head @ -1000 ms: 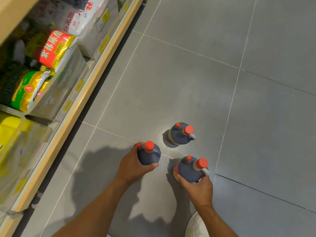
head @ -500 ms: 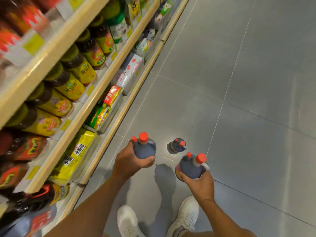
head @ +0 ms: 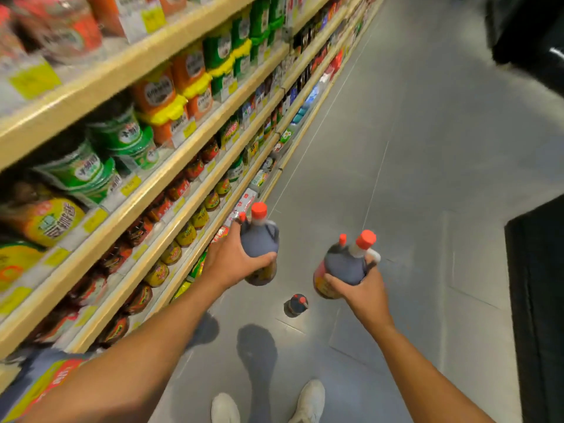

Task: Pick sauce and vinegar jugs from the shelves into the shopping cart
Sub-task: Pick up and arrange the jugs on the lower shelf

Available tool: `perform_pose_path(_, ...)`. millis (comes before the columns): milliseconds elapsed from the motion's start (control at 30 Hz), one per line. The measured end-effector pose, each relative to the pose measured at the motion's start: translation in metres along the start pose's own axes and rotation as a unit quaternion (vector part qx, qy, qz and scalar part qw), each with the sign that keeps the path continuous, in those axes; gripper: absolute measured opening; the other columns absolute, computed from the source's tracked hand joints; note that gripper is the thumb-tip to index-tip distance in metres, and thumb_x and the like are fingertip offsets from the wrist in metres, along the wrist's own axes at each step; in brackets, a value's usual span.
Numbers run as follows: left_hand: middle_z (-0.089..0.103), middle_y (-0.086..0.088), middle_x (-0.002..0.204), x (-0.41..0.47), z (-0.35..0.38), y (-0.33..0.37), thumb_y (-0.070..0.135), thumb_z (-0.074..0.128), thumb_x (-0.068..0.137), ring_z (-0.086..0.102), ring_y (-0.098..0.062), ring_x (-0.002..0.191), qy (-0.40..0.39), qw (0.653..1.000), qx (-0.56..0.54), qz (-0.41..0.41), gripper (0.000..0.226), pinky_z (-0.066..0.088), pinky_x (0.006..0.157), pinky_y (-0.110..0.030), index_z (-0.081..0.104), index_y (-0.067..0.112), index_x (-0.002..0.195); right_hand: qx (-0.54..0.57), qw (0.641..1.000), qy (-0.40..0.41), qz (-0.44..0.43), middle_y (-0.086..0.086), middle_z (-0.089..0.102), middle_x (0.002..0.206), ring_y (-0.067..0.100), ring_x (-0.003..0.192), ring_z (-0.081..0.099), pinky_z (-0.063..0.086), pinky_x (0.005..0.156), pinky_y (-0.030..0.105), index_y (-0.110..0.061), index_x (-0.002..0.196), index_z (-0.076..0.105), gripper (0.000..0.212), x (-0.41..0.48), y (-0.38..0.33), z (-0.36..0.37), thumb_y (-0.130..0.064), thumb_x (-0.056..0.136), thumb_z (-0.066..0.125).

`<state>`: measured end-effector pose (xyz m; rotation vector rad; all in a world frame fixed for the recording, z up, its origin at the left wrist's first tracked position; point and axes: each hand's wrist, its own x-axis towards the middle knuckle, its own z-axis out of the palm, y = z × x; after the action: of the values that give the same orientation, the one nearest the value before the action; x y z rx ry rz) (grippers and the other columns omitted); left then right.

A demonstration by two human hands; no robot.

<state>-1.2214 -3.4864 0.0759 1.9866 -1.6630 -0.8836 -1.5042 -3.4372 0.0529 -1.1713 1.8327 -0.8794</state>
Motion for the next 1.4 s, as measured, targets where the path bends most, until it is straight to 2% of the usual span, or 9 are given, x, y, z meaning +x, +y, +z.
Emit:
perform_pose_path(167,0.065,0.001,0.114,-0.007,-0.078,0.07,0.075,0.078,0.056,0.067,-0.031,0.102,0.032,0.995,-0.026,0.092,0.084,0.057,0.075,-0.044,0.038,0.034,0.117,-0.003,0.996,0.016,-0.091,-0.021,0.068,0.104,-0.016,0.088,0.063,0.049,0.064,0.008,-0.038,0.113,0.057,0.061,-0.007,-0.095,-0.048,-0.037,0.064,0.095)
perform_pose_path(333,0.061,0.003,0.106,-0.023,-0.135,0.119,0.07,0.08,0.063,0.065,-0.03,0.097,0.081,0.987,0.006,0.139,0.074,0.047,0.064,-0.038,0.04,0.027,0.109,0.027,0.988,0.004,-0.153,-0.016,0.071,0.112,-0.002,0.101,0.068,0.056,0.079,0.024,-0.04,0.116,0.061,0.07,-0.008,-0.164,-0.079,-0.059,0.056,0.091)
perform_pose_path(467,0.058,0.004,0.104,-0.044,-0.163,0.137,0.07,0.079,0.065,0.06,-0.023,0.087,0.117,0.984,-0.012,0.131,0.072,0.042,0.056,-0.032,0.042,0.026,0.107,0.042,0.98,-0.046,-0.188,-0.011,0.071,0.115,0.001,0.101,0.068,0.054,0.077,0.021,-0.029,0.126,0.06,0.081,-0.009,-0.204,-0.09,-0.061,0.056,0.085)
perform_pose_path(533,0.056,0.006,0.106,-0.059,-0.175,0.141,0.071,0.078,0.067,0.057,-0.019,0.087,0.14,0.983,-0.002,0.118,0.074,0.041,0.055,-0.027,0.042,0.025,0.113,0.051,0.974,-0.092,-0.199,-0.008,0.071,0.114,0.004,0.1,0.068,0.055,0.079,0.027,-0.032,0.119,0.061,0.065,-0.011,-0.224,-0.092,-0.051,0.064,0.09)
perform_pose_path(633,0.06,0.005,0.111,-0.083,-0.188,0.14,0.079,0.074,0.063,0.062,-0.021,0.091,0.172,0.981,0.006,0.091,0.082,0.055,0.066,-0.039,0.042,0.026,0.117,0.055,0.958,-0.167,-0.226,-0.009,0.072,0.108,0.005,0.094,0.071,0.057,0.074,0.022,-0.035,0.108,0.062,0.05,-0.013,-0.245,-0.089,-0.042,0.067,0.09)
perform_pose_path(800,0.061,0.005,0.114,-0.129,-0.2,0.128,0.08,0.072,0.062,0.065,-0.022,0.095,0.216,0.976,0.004,0.029,0.083,0.06,0.076,-0.048,0.043,0.027,0.118,0.05,0.931,-0.254,-0.258,-0.005,0.075,0.11,0.01,0.095,0.073,0.058,0.069,0.023,-0.034,0.111,0.066,0.058,-0.021,-0.27,-0.069,-0.056,0.06,0.082)
perform_pose_path(933,0.06,0.006,0.111,-0.175,-0.206,0.113,0.076,0.074,0.067,0.062,-0.019,0.09,0.258,0.965,0.019,-0.034,0.077,0.058,0.072,-0.042,0.042,0.027,0.115,0.03,0.901,-0.32,-0.29,-0.003,0.075,0.11,0.014,0.097,0.073,0.056,0.07,0.028,-0.03,0.119,0.065,0.073,-0.035,-0.283,-0.042,-0.064,0.056,0.081)
perform_pose_path(1067,0.061,0.004,0.112,-0.227,-0.211,0.087,0.076,0.074,0.068,0.063,-0.022,0.091,0.297,0.95,0.025,-0.095,0.076,0.056,0.068,-0.038,0.04,0.027,0.116,0.027,0.869,-0.393,-0.299,-0.009,0.074,0.101,0.001,0.081,0.071,0.053,0.06,0.018,-0.033,0.106,0.066,0.052,-0.065,-0.293,-0.01,-0.056,0.062,0.08)
perform_pose_path(1400,0.061,0.007,0.112,-0.352,-0.218,0.008,0.073,0.075,0.068,0.064,-0.019,0.095,0.379,0.904,0.001,-0.2,0.075,0.059,0.076,-0.046,0.04,0.029,0.117,0.009,0.794,-0.518,-0.318,-0.001,0.076,0.102,0.014,0.088,0.073,0.053,0.061,0.019,-0.021,0.118,0.066,0.071,-0.153,-0.292,0.087,-0.056,0.058,0.083)
